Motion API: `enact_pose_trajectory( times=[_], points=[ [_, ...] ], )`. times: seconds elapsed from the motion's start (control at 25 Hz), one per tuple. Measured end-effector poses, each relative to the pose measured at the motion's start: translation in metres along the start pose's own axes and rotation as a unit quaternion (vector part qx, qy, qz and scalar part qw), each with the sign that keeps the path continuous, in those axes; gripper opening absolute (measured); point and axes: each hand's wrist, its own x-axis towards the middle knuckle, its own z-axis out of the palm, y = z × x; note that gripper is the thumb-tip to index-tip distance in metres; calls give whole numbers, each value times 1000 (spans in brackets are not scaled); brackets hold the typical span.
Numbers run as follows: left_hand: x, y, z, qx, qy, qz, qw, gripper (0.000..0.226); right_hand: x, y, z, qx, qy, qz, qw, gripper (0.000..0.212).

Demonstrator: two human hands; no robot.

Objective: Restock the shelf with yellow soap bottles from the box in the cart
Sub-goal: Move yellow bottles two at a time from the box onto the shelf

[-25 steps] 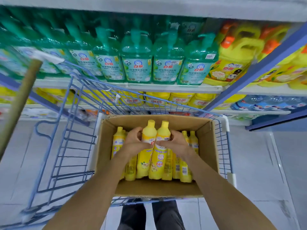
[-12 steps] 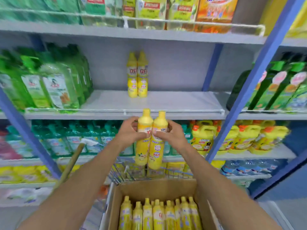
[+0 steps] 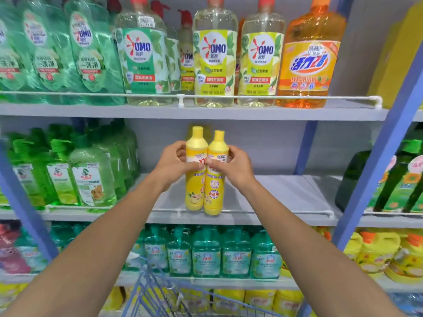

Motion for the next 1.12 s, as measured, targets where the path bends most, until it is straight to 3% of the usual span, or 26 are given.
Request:
enact_pose_trajectory(
  times=[0.2,0.36,0.56,0.76,0.88,1.12],
  points=[
    [40,-38,-1,-33,23,-27,999,69,39,29,21,-35,6,-2,999,46],
    [44,-79,2,-60,50,-36,996,67,38,53,35,4,8,-8,1000,44],
    [33,-103,9,-100,74,-17,992,64,19,76,37,41,-31,7,999,58],
    [14,-129,27,-19,121,-39,992,58,-5,96,40,9,-51,13,999,65],
    [14,-132,21,21,107,-43,993,59,-13,101,47,-3,-32,6,999,69],
    [15,-135,-2,-13,23,-43,999,53,-12,117,58,-61,-11,19,998,75]
  ],
)
